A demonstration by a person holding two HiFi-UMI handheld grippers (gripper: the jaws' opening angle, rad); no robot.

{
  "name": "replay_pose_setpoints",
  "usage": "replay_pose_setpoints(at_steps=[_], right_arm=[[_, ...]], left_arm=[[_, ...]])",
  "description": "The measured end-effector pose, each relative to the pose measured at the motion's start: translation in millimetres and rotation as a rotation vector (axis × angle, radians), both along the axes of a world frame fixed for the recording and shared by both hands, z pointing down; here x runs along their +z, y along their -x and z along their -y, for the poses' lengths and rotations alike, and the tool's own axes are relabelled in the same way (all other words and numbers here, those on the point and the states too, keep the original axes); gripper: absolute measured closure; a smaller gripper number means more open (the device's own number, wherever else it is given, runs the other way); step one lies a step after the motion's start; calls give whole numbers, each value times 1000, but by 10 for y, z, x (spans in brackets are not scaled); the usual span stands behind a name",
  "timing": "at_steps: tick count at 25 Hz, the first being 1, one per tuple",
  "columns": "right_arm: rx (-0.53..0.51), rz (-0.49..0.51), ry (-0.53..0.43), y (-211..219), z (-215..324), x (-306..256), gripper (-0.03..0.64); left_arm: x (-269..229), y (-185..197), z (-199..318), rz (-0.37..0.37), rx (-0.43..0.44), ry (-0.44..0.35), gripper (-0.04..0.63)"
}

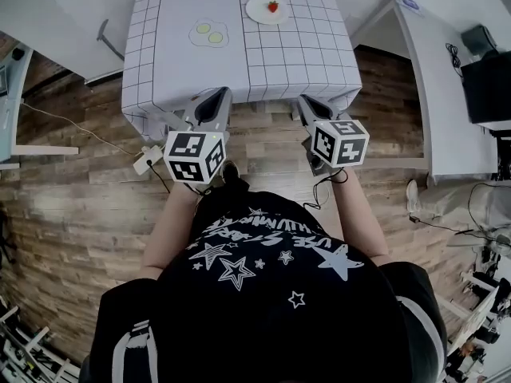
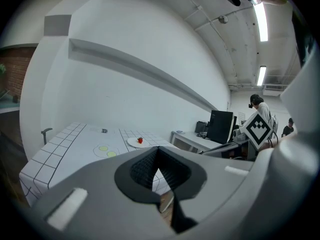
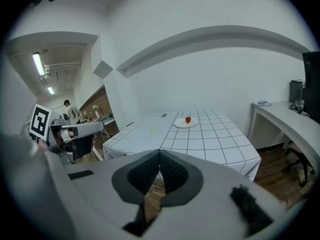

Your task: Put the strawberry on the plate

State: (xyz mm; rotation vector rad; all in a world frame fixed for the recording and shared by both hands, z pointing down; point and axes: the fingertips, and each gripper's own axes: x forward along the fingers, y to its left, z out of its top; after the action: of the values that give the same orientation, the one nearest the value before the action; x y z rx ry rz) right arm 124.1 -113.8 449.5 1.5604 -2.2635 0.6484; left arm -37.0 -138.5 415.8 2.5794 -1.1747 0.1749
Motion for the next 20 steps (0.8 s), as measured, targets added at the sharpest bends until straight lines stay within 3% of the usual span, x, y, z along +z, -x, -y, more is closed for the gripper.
replay_pose_setpoints(at_steps=[20], right_arm=[[-129, -45, -68, -143, -1648, -236, 603]], left_arm=[[-134, -155, -1760, 3, -73, -37, 586]])
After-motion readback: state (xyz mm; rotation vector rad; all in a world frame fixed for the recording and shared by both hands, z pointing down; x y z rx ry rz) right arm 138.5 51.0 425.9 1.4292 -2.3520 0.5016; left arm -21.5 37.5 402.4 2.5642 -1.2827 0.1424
